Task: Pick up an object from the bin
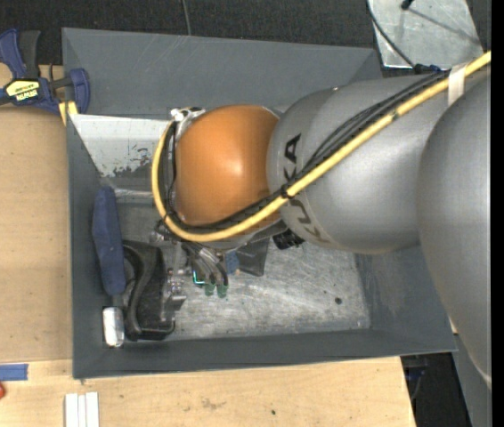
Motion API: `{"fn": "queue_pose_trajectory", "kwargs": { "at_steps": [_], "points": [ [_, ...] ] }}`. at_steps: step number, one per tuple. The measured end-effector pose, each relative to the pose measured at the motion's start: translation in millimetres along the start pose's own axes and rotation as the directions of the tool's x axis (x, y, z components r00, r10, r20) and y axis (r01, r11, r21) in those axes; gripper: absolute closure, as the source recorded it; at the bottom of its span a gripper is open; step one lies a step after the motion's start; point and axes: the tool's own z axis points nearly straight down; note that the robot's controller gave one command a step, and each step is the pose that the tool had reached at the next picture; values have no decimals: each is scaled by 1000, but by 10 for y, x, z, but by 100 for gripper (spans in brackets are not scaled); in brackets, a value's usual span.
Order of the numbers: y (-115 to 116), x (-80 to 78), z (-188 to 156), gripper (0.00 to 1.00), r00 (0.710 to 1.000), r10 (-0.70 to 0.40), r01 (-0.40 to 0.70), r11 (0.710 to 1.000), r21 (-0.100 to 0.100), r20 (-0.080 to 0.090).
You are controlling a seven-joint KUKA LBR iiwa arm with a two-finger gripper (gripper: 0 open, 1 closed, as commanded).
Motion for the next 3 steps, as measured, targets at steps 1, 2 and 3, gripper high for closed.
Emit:
{"fn": "queue_pose_trajectory", "kwargs": {
  "at_steps": [1, 2, 3],
  "points": [
    [205, -250, 702, 0, 907, -421, 421, 907, 3, 10],
    [214, -268, 667, 100, 907, -421, 421, 907, 3, 12],
    [169, -357, 555, 100, 902, -431, 431, 902, 4, 4]
  ]
}}
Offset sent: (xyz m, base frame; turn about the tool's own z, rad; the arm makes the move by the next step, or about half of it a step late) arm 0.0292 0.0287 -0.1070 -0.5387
